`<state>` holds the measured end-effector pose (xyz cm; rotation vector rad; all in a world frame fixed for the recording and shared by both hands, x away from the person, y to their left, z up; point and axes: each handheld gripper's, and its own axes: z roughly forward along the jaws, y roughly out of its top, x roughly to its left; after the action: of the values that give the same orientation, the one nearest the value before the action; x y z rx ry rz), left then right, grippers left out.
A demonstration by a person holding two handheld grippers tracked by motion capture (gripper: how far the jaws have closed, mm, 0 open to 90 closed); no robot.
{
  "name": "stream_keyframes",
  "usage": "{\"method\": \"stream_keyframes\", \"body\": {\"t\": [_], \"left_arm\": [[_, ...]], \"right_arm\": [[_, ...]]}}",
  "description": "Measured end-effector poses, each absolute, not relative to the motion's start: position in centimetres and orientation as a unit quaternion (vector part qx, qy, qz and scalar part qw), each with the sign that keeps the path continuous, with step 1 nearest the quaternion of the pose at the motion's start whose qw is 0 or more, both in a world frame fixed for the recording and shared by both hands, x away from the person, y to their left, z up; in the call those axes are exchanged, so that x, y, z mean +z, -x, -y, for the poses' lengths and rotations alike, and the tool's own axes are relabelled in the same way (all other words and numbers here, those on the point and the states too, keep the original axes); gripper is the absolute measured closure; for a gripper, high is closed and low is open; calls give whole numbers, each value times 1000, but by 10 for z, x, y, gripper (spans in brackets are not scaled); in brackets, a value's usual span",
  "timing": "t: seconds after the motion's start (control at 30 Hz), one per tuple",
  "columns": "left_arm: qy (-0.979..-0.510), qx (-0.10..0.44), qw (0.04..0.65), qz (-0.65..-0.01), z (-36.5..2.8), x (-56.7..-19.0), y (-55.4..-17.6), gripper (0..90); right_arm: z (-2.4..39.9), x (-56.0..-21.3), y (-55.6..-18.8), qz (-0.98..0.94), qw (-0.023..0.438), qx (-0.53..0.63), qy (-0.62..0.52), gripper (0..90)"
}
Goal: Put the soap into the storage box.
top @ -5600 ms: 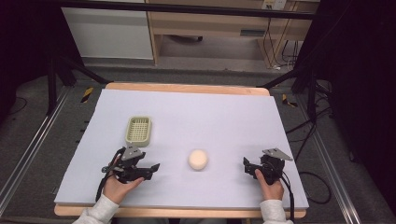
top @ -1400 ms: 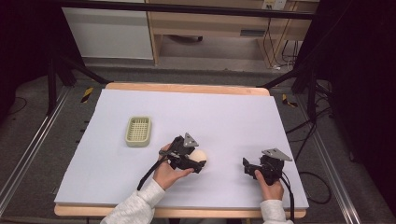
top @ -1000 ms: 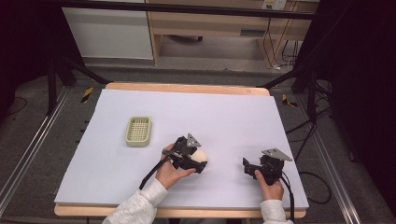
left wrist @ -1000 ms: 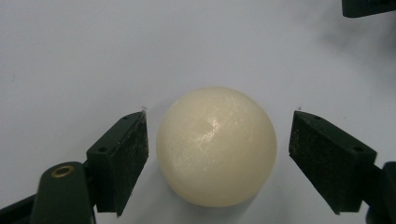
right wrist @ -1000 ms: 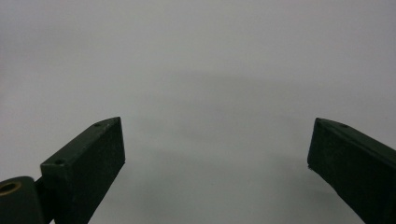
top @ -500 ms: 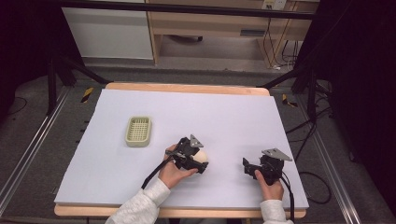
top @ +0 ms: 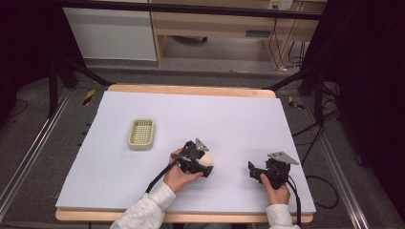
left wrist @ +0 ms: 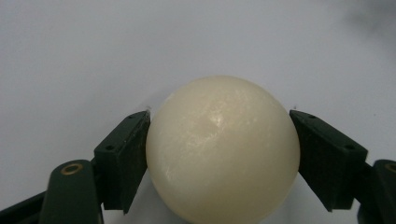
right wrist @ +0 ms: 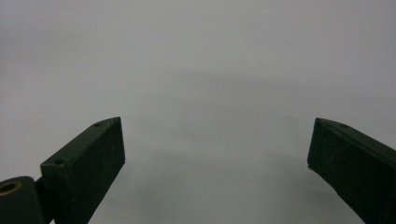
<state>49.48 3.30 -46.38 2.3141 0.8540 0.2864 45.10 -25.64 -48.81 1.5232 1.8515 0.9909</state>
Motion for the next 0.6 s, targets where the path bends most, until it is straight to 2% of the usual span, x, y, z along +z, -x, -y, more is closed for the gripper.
{"method": "stream_keyframes", "body": {"t": [0.6], "left_arm": [[-881, 111, 320, -331, -32, -465, -495, 238]], "right_arm": [[256, -488, -451, -688, 271, 367, -565, 45]]}}
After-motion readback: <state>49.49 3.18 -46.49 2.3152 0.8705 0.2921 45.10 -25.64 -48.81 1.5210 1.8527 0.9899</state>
